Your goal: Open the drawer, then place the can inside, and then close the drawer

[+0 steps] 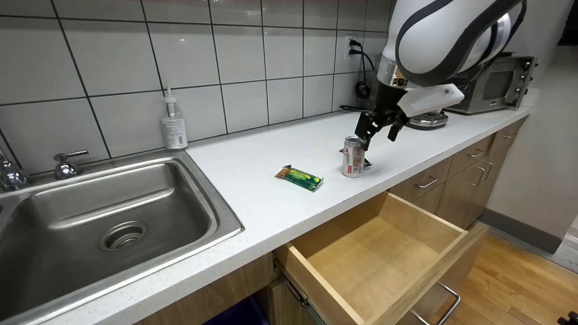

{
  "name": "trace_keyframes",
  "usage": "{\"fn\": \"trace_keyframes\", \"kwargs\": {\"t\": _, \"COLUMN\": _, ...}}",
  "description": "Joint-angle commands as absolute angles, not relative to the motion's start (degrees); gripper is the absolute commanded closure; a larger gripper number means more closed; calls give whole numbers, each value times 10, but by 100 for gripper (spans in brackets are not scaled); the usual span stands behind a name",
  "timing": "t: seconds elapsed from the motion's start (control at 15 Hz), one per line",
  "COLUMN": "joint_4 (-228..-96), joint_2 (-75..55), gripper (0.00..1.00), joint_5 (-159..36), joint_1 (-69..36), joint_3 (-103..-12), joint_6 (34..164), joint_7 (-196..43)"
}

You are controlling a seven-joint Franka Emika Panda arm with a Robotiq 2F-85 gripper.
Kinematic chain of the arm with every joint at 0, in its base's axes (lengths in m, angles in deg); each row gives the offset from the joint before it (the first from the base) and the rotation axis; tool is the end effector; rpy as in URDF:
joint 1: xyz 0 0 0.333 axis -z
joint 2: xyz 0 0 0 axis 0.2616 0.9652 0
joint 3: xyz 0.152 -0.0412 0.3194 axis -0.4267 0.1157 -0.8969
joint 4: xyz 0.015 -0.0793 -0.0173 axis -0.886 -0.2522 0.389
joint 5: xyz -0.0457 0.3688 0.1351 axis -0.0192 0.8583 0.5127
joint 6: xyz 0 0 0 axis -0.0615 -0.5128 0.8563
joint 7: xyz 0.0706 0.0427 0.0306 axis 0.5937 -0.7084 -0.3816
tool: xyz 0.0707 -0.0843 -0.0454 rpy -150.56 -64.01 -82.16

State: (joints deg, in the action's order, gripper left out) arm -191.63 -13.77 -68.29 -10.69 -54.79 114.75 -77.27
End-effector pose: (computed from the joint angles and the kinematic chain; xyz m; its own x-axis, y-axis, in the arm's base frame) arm 0.5959 -0.1139 0.3587 0.9581 -0.1093 0.2647 -0.1460 -0.9816 0.1231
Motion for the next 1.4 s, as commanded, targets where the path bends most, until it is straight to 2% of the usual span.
{"fn": "trace_keyframes", "kwargs": {"t": 0.0, "joint_4": -1874, "joint_2": -117, "gripper": 0, "joint_5": -655, "joint_1": -100, "joint_3": -559, "joint_6": 1119, "joint_7": -819}}
{"fn": "trace_keyframes", "kwargs": {"t": 1.33, "joint_4": -1730, "joint_2": -40, "gripper": 0, "joint_5": -605, "joint_1": -94, "joint_3": -570, "joint_6": 962, "joint_7": -880}}
